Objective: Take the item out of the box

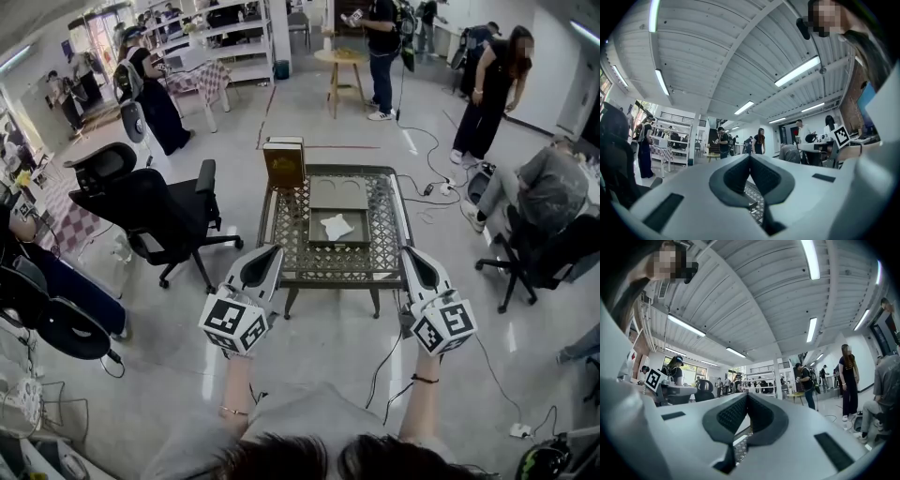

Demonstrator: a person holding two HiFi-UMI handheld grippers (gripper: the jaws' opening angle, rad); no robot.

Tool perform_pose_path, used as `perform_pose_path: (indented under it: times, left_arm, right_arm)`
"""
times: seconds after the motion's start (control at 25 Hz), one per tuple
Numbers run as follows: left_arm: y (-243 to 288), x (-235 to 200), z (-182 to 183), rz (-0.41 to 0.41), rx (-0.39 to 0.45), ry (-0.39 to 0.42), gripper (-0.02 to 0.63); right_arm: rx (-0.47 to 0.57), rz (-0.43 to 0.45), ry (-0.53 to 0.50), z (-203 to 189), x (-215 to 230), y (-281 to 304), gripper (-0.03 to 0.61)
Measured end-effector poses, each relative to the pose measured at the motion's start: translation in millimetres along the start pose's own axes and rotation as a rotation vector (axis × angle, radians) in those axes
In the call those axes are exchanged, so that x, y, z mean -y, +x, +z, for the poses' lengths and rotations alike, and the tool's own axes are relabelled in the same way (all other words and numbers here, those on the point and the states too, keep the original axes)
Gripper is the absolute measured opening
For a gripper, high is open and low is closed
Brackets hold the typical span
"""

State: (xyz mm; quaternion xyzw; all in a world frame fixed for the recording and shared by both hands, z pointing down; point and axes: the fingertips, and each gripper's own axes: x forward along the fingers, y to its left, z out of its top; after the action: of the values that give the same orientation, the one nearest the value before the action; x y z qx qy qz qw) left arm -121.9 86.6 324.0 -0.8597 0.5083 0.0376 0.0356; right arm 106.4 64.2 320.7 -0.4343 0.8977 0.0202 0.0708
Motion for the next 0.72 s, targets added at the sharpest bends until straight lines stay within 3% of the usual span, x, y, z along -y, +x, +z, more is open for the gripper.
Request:
perform_pose_path:
  times: [0.36,0.72]
  left_arm:
    - [-1.2,-1.0,-15.6,0.031,-0.045,-0.018,0.017]
    - [23.7,-26.1,-26.8,0.007,-0.06,-0.037,0.017]
  right_arm:
    - [-0.023,0.0,0.044,-16.1,11.5,7.3,0.02]
    - [-0.031,0.002,0.049,-25.7,20.2,41.5,0.02]
